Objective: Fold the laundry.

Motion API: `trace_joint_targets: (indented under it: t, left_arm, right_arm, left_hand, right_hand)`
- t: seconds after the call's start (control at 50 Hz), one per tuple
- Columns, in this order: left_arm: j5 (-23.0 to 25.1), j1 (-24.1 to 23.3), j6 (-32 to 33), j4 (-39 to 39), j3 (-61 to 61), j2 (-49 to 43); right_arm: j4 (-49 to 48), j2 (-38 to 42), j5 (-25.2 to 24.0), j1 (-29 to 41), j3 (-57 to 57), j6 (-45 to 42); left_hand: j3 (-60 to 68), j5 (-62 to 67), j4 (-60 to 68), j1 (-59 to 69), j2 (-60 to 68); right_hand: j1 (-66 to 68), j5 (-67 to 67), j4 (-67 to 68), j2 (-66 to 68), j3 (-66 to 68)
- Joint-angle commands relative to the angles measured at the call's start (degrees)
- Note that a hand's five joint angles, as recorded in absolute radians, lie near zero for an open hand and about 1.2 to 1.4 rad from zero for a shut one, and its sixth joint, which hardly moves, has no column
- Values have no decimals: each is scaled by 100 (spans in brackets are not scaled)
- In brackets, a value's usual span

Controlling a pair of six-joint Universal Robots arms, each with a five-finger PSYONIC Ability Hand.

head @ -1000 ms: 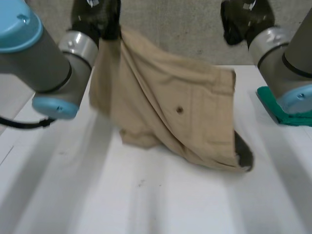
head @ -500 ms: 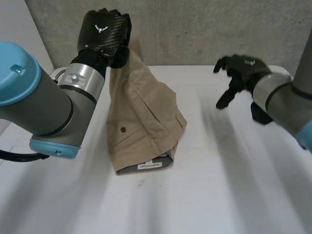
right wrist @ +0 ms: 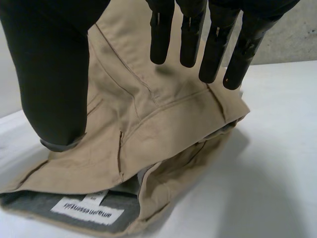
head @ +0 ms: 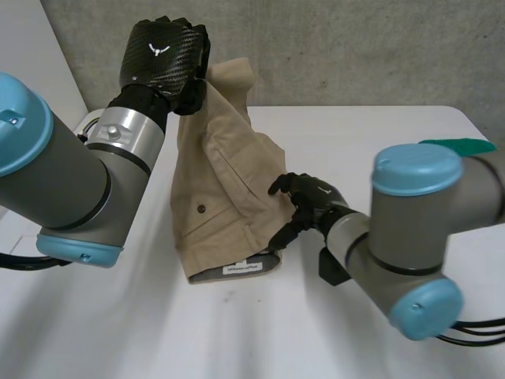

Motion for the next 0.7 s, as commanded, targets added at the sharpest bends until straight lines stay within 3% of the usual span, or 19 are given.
trace_joint_targets:
  t: [0.02,0.4,0.56,0.7]
  left_arm:
    - [-8,18,-7,-1,-28,31]
    - [1,53,-16,-1,-37,31]
    - [1,62,-34,-1,-37,57]
    - [1,70,-174,-9,-37,101]
  right_arm:
    - [-7,763,389,243,-895,147]
    - [-33,2047,908,454,-2592,173]
    - [-33,2618,1039,489,-3216,164]
    - [19,3171,1180,604,-3963,103]
  left_hand:
    - [1153,1353,1110,1468,1124]
    - [1153,1353,1110,1468,1124]
    - [1153,1353,1110,1468,1124]
    - [1153,1353,1110,1468,1124]
  right_hand:
    - [234,70,50,-71,-48]
    - [620,456,436,316,338]
    - [1544,1380,1361,1240,1263]
    - [3779,3615,3595,3475,3497]
